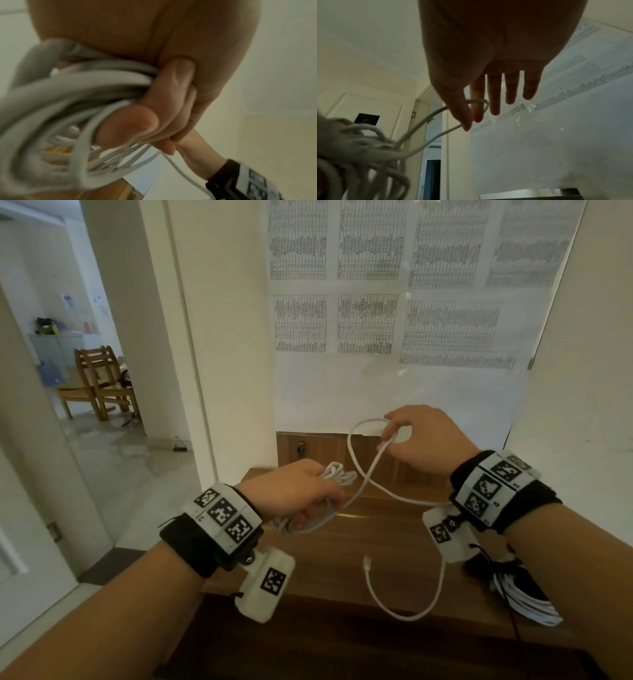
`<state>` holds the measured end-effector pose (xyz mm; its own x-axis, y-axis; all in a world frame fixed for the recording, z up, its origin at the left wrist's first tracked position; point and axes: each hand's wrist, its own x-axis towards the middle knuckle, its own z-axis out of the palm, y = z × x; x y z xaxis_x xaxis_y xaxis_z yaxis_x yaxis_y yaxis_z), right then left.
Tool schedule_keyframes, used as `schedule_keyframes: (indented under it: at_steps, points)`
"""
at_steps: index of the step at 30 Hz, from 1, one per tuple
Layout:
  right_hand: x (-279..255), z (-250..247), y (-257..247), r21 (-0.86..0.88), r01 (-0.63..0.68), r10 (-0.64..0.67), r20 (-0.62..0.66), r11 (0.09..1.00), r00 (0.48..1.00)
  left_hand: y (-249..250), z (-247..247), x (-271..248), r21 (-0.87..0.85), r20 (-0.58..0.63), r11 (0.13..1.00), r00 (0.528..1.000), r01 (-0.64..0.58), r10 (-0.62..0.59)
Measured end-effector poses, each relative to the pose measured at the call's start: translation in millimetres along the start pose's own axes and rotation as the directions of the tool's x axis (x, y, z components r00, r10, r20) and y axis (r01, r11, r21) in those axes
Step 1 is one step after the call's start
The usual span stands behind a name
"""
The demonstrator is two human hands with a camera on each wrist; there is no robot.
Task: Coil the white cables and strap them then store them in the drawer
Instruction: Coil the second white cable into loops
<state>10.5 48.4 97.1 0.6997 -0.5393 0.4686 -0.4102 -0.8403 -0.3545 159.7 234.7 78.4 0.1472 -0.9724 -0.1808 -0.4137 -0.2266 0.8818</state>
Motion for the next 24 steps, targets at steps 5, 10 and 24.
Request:
schedule_keyframes:
  at_steps: [5, 10, 24]
  points:
    - [2, -2, -5, 0.069, -0.081, 0.075, 0.088, 0.994, 0.993, -6, 1, 4, -0.317, -0.065, 0.941, 0.992, -0.121, 0.105]
    - [-4, -3, -1, 0.418, -0.222, 0.185, 0.128, 0.881, 0.974, -13, -2, 3, -0.408, -0.140, 0.888, 0.976, -0.211, 0.168]
    - [-11, 7, -21, 0.353, -0.049, 0.086, -0.090, 0.934, 0.992, -17, -2, 16, -0.713, -0.123, 0.669, 0.977, -0.208, 0.173]
